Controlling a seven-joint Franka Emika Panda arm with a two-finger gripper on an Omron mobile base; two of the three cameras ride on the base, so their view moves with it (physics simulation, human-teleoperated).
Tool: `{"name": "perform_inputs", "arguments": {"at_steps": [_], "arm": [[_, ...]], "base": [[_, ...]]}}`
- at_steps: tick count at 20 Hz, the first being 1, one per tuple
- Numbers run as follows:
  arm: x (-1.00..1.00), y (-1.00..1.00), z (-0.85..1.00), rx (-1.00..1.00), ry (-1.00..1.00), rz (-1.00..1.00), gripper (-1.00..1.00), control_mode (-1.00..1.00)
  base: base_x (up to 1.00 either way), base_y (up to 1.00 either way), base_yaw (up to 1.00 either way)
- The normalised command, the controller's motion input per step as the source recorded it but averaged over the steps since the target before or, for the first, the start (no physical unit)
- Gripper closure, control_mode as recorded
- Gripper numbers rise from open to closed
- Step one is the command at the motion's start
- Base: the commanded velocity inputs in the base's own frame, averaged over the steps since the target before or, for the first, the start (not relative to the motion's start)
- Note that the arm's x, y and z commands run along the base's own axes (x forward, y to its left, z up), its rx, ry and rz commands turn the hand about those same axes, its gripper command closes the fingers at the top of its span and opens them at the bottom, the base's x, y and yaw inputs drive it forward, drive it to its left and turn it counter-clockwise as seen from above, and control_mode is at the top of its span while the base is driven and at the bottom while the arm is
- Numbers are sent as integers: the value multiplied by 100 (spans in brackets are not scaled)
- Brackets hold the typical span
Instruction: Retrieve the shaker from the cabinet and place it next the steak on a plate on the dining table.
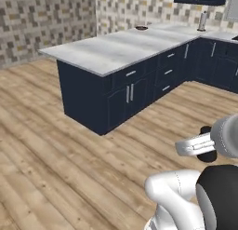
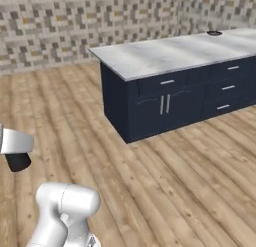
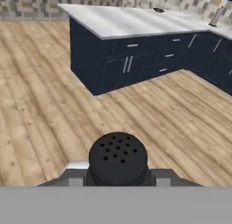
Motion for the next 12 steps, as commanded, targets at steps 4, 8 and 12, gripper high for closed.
{"name": "perform_inputs", "arguments": {"at_steps": [4, 8, 12], "arm": [[0, 0, 0, 0, 0, 0, 100, 100], [0, 0, 0, 0, 0, 0, 100, 100], [0, 0, 0, 0, 0, 0, 100, 100]], "base": [[100, 100, -1], [100, 52, 8], [100, 38, 9]]}}
